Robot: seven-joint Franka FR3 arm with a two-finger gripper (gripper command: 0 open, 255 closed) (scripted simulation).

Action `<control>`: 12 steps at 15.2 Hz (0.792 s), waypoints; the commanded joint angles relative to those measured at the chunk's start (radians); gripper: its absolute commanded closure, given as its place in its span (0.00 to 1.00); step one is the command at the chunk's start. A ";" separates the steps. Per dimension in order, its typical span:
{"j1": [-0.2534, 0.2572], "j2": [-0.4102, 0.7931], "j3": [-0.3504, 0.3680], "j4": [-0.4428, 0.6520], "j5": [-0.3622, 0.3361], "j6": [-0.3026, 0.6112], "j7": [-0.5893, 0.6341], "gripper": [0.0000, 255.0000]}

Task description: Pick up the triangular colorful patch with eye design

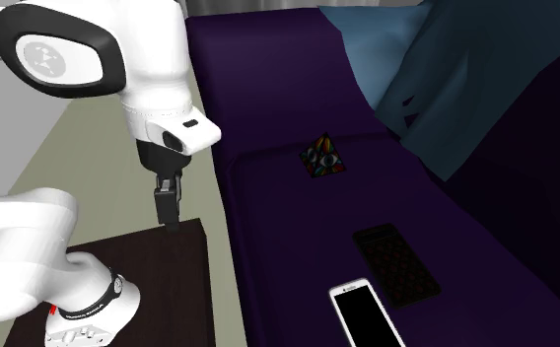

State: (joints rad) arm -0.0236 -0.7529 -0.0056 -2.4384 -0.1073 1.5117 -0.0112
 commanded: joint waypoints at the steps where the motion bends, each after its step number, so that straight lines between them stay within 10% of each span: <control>1: 0.000 0.000 0.000 0.000 0.000 0.000 0.000 0.00; 12: 0.037 0.211 0.028 0.046 0.077 0.435 0.074 0.00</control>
State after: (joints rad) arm 0.0116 -0.5629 0.0223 -2.3953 -0.0351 1.9004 0.0602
